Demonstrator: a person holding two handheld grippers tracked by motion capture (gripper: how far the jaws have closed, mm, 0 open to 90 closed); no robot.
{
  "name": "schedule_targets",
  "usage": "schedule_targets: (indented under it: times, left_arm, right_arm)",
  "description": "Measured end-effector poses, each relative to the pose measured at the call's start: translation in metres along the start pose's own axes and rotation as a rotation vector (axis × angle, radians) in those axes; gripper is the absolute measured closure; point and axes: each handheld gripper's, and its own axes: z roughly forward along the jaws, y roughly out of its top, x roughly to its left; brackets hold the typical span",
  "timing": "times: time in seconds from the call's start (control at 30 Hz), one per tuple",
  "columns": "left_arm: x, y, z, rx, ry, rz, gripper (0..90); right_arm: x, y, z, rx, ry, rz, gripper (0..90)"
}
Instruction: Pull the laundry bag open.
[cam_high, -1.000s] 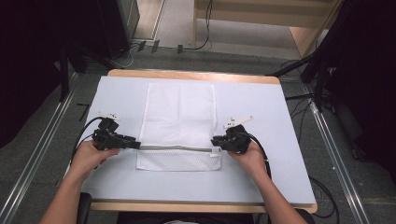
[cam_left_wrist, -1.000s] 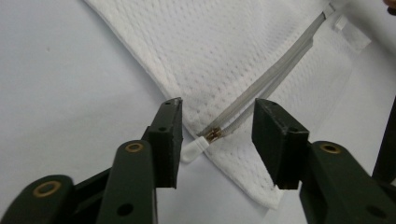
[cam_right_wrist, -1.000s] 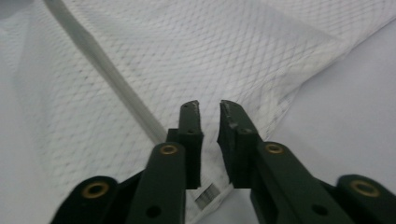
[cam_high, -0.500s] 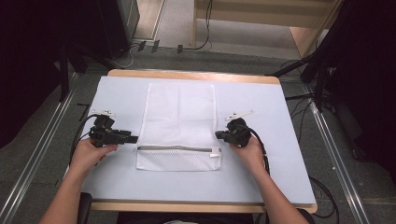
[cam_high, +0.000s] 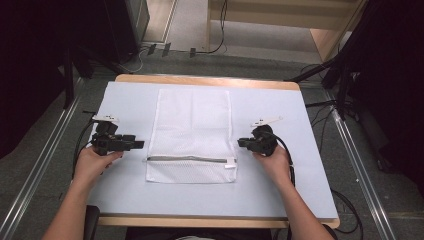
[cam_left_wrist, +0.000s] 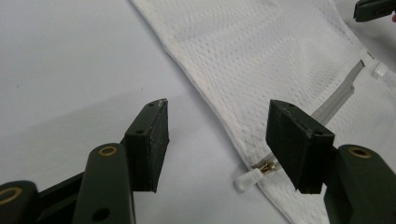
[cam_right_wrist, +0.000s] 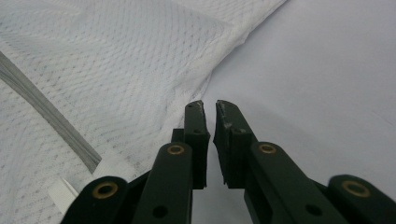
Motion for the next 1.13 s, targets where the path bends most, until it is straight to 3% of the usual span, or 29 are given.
schedule_targets:
  times: [0.27, 0.5, 0.73, 1.13]
  left_arm:
    - [0.005, 0.003, 0.000, -0.016, 0.025, -0.005, 38.8]
    - [0.011, 0.001, 0.001, 0.003, 0.045, -0.003, 38.2]
    - [0.017, -0.001, 0.000, 0.005, 0.059, -0.029, 37.4]
    - [0.018, -0.001, 0.006, 0.038, 0.063, -0.049, 34.6]
  right_arm:
    - [-0.012, -0.007, -0.016, -0.033, -0.021, 0.024, 77.4]
    - [-0.023, -0.013, -0.030, -0.062, -0.050, 0.043, 72.7]
    - [-0.033, -0.017, -0.031, -0.052, -0.058, 0.064, 67.6]
    - [-0.034, -0.019, -0.028, -0.044, -0.061, 0.073, 57.4]
